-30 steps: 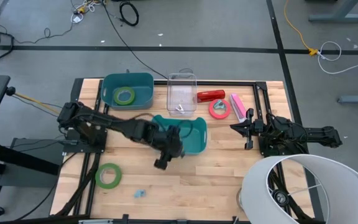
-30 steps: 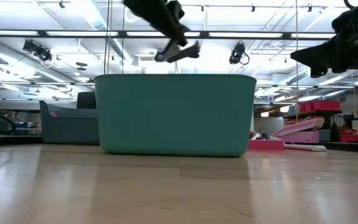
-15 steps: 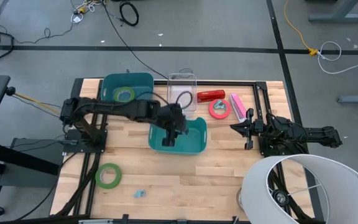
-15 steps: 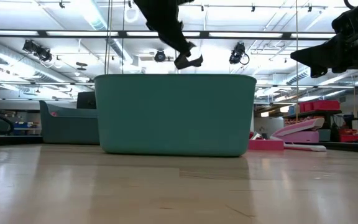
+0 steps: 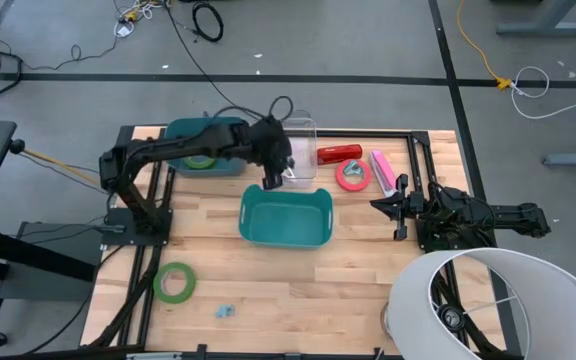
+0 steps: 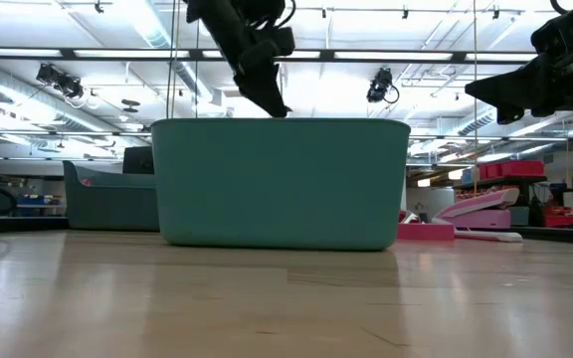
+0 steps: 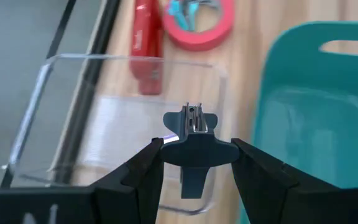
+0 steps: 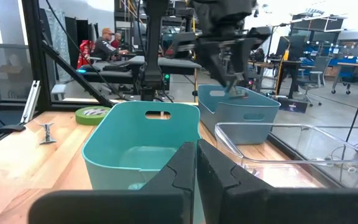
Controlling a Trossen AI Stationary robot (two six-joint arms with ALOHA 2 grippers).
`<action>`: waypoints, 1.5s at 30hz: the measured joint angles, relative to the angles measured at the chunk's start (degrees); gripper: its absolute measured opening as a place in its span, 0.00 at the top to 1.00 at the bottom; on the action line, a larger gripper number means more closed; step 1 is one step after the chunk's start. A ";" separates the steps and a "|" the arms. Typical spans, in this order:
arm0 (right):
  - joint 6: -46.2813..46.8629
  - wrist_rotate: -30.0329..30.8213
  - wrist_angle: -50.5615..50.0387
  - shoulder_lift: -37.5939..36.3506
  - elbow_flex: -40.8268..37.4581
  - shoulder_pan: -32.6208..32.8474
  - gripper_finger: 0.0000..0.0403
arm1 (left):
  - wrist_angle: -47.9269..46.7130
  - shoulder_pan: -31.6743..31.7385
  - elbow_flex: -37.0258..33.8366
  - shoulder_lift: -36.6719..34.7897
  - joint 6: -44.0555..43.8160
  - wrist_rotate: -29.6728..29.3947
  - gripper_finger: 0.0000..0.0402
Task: Pick and place Stapler, Stapler remover, tape
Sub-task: Put the dark blue staple remover into the transparent bin
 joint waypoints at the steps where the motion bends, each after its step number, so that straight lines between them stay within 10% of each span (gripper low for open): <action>1: 0.00 0.00 0.00 0.00 0.00 -0.01 0.96 | 0.02 0.58 0.00 0.00 0.26 -0.02 0.55; 45: 0.00 -0.44 0.02 0.08 0.01 0.01 0.96 | 10.05 10.06 -0.04 12.85 -0.52 5.51 0.54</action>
